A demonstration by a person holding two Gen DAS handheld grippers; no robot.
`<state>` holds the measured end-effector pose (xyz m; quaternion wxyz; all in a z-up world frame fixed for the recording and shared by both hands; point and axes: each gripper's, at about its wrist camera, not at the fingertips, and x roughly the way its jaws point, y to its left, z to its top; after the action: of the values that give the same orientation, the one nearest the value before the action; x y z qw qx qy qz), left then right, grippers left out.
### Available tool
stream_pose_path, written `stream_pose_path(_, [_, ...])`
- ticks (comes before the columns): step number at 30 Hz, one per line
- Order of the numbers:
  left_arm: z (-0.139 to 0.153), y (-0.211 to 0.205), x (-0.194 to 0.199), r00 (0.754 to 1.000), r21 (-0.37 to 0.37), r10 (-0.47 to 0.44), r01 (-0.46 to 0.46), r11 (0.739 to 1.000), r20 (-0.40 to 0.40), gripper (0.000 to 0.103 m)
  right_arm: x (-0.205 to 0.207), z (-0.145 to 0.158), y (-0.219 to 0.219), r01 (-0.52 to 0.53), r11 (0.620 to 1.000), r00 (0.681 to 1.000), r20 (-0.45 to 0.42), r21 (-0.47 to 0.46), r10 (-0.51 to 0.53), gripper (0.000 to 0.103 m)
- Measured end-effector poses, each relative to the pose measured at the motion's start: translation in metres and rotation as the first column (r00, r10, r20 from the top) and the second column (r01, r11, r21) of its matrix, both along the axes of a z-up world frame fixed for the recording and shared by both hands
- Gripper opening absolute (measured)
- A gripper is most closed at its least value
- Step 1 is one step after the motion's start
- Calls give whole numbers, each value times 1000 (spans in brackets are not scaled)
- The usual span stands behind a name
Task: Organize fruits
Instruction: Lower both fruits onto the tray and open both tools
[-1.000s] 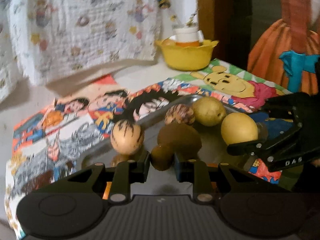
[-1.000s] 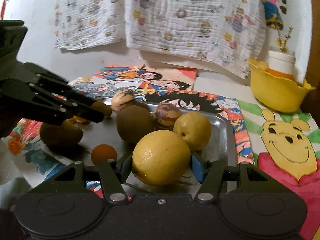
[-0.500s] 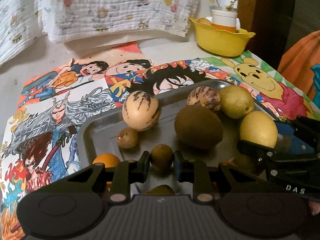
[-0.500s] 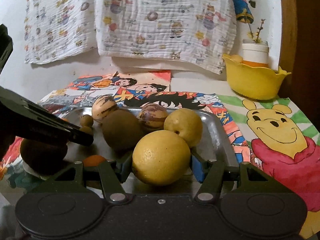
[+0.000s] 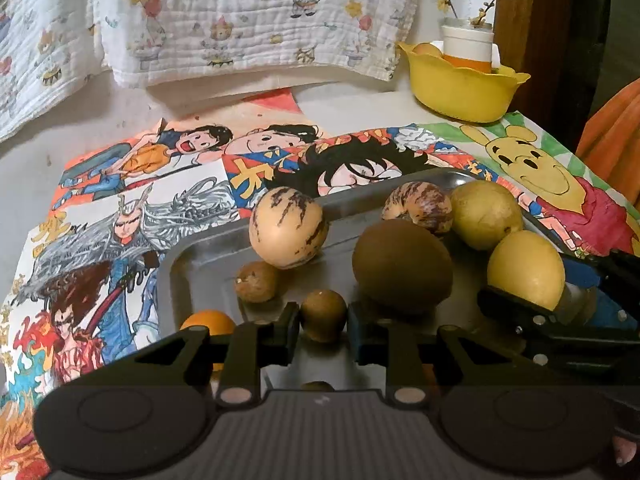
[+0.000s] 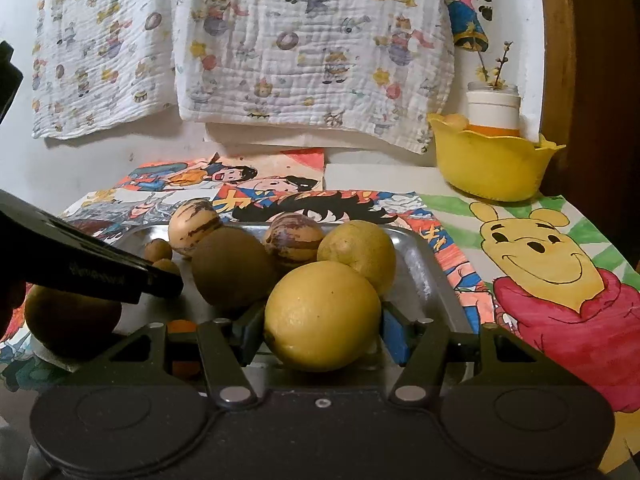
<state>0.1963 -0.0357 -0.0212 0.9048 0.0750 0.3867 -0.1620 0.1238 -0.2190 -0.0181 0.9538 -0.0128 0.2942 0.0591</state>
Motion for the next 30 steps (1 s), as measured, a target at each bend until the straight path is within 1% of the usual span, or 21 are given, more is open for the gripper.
stream_pose_path(13, [-1, 3, 2, 1000, -25, 18, -18, 1000, -7, 29, 0, -1, 1, 7, 1000, 1000, 10, -5, -7, 62])
stream_pose_path(15, [-1, 3, 3, 1000, -26, 22, -22, 999, -11, 31, 0, -1, 1, 7, 1000, 1000, 11, -5, -7, 62])
stream_pose_path(16, [-1, 4, 2, 1000, -26, 23, -23, 999, -12, 35, 0, -2, 1, 7, 1000, 1000, 12, -4, -7, 62])
stream_pose_path(18, [1, 5, 1, 1000, -27, 19, -19, 999, -6, 47, 0, -2, 0, 12, 1000, 1000, 17, 3, -12, 62])
stream_pose_path(19, [2, 5, 0, 1000, -27, 20, -20, 999, 3, 58, 0, -3, 0, 15, 1000, 1000, 20, 8, -15, 62])
stream_pose_path(20, [4, 6, -2, 1000, -27, 21, -20, 999, 17, 61, -1, -3, 0, 17, 1000, 1000, 23, 10, -17, 62])
stream_pose_path(21, [6, 7, -4, 999, -31, 20, -19, 999, 29, 62, -1, -4, 0, 19, 1000, 1000, 24, 13, -20, 62])
stream_pose_path(24, [10, 10, -6, 999, -57, 22, -20, 998, 32, 68, 0, -6, 0, 25, 999, 999, 26, 22, -26, 63])
stream_pose_path(26, [11, 12, -6, 999, -61, 28, -26, 998, 30, 75, 0, -6, 0, 25, 999, 999, 27, 23, -25, 63])
stream_pose_path(28, [12, 15, -7, 999, -67, 38, -36, 997, 33, 80, 1, -6, 0, 23, 999, 999, 27, 27, -24, 64])
stream_pose_path(30, [15, 19, -10, 998, -99, 44, -41, 994, 36, 83, 0, -6, 0, 23, 999, 999, 30, 29, -24, 67])
